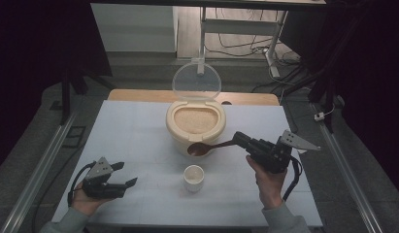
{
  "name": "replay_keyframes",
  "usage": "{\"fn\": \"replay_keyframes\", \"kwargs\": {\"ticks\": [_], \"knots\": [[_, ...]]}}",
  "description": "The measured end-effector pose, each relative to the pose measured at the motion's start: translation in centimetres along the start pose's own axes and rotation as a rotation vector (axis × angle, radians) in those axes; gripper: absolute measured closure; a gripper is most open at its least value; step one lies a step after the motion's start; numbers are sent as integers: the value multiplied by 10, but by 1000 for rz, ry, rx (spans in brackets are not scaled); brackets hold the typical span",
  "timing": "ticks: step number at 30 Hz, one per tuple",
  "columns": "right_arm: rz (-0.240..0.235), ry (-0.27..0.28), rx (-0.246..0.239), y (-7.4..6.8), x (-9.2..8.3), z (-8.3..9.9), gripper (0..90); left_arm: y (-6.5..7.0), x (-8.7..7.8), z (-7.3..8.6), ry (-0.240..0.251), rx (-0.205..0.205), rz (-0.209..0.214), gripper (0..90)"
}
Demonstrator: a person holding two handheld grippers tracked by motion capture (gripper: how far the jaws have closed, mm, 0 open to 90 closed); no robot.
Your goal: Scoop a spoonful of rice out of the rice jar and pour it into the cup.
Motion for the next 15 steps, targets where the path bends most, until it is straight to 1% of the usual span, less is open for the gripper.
{"fn": "replay_keyframes", "kwargs": {"ticks": [1, 2, 3, 6, 7, 8, 9, 11, 12, 15], "knots": [[2, 9, -2, 0, -1, -4, 830, 0, 0, 0, -2, -2, 1, 233], [2, 9, -2, 0, -1, -4, 830, 0, 0, 0, -2, -2, 1, 232], [13, 20, -3, 1, -2, -8, 831, 0, 1, 0, -6, -2, 1, 231], [24, 40, 1, 3, -2, -15, 831, -1, 1, 0, -7, -7, 2, 229], [24, 40, 1, 3, -2, -15, 831, -1, 0, 0, -8, -9, 2, 229], [48, 66, -3, 5, -1, -23, 831, -1, 0, 0, -7, -11, 2, 228], [61, 74, -9, 7, 0, -27, 831, -1, 1, 1, -9, -11, 2, 228], [102, 76, -36, 9, 4, -35, 831, -1, 1, 1, -11, -10, 4, 227], [102, 76, -36, 9, 4, -35, 831, -1, 2, 1, -13, -10, 5, 227], [131, 73, -33, 16, 13, -45, 831, -1, 2, 1, -15, -13, 8, 226]]}}
Point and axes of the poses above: each handheld gripper's, and its own axes: x roughly forward along the jaws, z roughly out of its underside, y roughly to its right, the point moved 3 cm from there along x, roughly forward along the jaws, and after that the axes turned 8 degrees about z, right-handed, at the moved point
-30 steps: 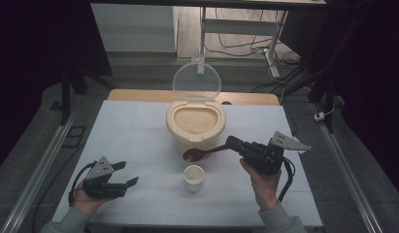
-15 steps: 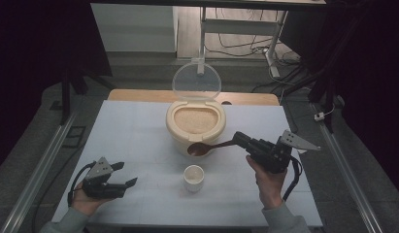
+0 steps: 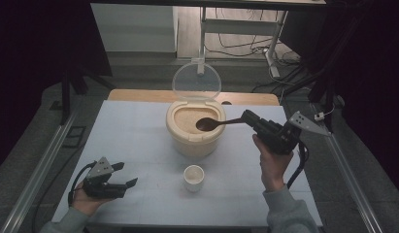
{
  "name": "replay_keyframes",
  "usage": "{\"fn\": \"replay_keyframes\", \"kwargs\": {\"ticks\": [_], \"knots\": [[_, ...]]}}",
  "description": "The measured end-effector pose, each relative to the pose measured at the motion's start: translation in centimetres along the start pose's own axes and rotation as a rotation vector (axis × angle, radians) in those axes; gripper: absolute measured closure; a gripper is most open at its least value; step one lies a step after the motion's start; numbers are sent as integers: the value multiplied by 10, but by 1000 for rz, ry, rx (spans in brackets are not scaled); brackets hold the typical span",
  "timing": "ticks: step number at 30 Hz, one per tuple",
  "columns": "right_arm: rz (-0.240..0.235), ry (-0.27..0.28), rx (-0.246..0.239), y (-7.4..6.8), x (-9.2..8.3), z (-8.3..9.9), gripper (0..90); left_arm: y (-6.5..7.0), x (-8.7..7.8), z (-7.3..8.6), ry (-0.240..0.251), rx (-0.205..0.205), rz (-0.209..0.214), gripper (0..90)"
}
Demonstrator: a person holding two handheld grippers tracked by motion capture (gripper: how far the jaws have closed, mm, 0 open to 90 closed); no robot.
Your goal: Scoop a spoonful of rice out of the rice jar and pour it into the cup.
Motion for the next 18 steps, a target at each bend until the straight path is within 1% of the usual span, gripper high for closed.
{"fn": "replay_keyframes", "kwargs": {"ticks": [1, 2, 4, 6, 8, 11, 13, 16, 17, 18], "knots": [[35, -11, -22, 4, 8, -5, 831, 0, 0, 0, -1, 0, 0, 224], [35, -11, -22, 4, 8, -5, 831, -1, 0, 0, -2, -1, 1, 224], [76, -28, -48, 9, 16, -9, 830, -1, 0, 1, -2, -2, 1, 224], [104, -45, -55, 13, 23, -11, 831, -1, -1, 1, -2, -4, 4, 223], [121, -56, -63, 15, 29, -12, 830, 0, 0, 1, -3, -3, 6, 223], [151, -70, -97, 16, 36, -14, 830, -1, 1, 1, -8, -2, 9, 223], [167, -95, -116, 16, 41, -14, 830, -1, 2, 2, -12, -6, 11, 223], [195, -136, -175, 13, 50, -11, 830, 0, 3, 2, -17, -6, 10, 223], [206, -148, -205, 11, 53, -11, 830, 0, 3, 2, -17, -6, 11, 223], [206, -148, -205, 11, 53, -11, 830, 0, 3, 2, -17, -5, 10, 223]]}}
Point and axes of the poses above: each handheld gripper's, and its own axes: x roughly forward along the jaws, z roughly out of its underside, y roughly to its right, the point moved 3 cm from there along x, roughly forward along the jaws, and after that the axes turned 8 degrees about z, right-handed, at the moved point
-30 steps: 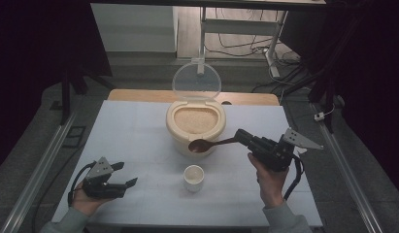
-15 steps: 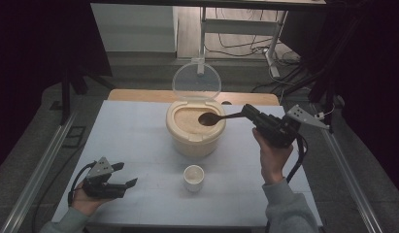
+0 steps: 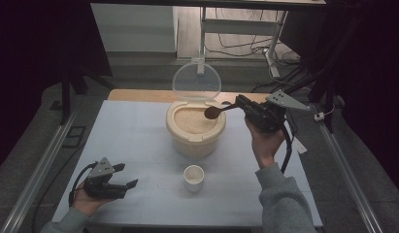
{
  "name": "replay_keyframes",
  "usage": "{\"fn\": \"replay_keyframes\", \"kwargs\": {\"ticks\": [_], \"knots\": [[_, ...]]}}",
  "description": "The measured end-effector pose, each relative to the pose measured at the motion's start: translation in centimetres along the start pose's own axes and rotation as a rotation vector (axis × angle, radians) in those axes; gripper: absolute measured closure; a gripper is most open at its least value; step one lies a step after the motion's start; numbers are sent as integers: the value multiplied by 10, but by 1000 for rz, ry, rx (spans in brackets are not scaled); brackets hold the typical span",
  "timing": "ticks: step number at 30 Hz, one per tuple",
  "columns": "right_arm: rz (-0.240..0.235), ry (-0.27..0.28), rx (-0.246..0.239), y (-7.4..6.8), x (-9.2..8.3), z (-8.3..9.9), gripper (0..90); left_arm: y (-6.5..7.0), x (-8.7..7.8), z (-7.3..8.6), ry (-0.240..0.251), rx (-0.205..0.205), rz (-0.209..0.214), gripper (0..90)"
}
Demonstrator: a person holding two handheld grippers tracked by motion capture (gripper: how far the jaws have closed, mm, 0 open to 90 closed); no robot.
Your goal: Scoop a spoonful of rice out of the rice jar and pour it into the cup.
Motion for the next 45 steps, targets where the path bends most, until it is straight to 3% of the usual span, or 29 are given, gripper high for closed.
{"fn": "replay_keyframes", "kwargs": {"ticks": [6, 10, 14, 20, 23, 24, 28, 33, 39, 45], "knots": [[57, -64, -126, -11, 13, 2, 830, 0, 0, 0, 0, 0, 0, 222], [41, -117, -118, -15, 22, 9, 830, 0, -1, 0, 4, -2, 0, 223], [25, -151, -32, -13, 29, 20, 830, 1, 0, 0, 1, 0, 2, 223], [-11, -188, 202, -1, 37, 41, 830, 1, 1, -1, 0, 4, 2, 223], [-33, -206, 353, 9, 40, 53, 829, 1, 1, -1, -2, 3, 2, 223], [-33, -206, 353, 9, 40, 53, 829, 1, 1, -1, -2, 3, 2, 223], [-44, -217, 453, 16, 41, 57, 827, 1, 2, -1, -3, 4, 1, 223], [-102, -211, 567, 21, 42, 57, 832, 2, 1, -1, -10, 15, -6, 223], [-85, -224, 622, 25, 43, 60, 831, 2, 0, -1, -7, 18, -9, 223], [-75, -229, 715, 31, 42, 61, 831, 2, 0, -1, -7, 19, -8, 224]]}}
Point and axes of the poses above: each handheld gripper's, and its own axes: x roughly forward along the jaws, z roughly out of its underside, y roughly to its right, the point moved 3 cm from there along x, roughly forward along the jaws, and after that the axes turned 8 degrees about z, right-handed, at the moved point
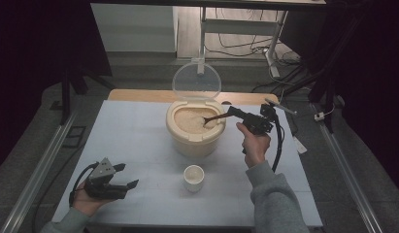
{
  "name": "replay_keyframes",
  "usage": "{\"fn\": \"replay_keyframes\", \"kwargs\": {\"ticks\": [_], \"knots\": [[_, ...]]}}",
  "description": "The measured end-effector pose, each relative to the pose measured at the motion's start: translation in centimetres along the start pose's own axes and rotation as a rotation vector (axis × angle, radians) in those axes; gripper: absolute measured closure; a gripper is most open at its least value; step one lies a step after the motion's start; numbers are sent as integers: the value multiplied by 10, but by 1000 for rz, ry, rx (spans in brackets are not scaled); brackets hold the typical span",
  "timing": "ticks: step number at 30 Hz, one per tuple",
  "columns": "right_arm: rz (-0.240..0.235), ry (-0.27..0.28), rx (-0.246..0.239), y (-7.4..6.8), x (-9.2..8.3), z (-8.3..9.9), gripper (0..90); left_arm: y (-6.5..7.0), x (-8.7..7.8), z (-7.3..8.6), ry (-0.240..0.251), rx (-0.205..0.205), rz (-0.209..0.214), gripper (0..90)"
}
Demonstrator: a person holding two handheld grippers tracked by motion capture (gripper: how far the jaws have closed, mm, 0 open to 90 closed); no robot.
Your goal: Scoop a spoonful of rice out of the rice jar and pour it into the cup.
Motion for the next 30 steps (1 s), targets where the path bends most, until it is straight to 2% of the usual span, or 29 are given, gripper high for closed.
{"fn": "replay_keyframes", "kwargs": {"ticks": [17, 30], "knots": [[-35, 6, 73, 6, -8, -3, 831, 0, 1, 0, -4, 8, -7, 225], [-57, 19, 97, 8, -14, -6, 831, 0, 1, -1, -5, 10, -10, 225]]}}
Point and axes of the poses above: each handheld gripper's, and its own axes: x roughly forward along the jaws, z roughly out of its underside, y roughly to its right, the point moved 3 cm from there along x, roughly forward along the jaws, and after that the axes turned 8 degrees about z, right-handed, at the moved point
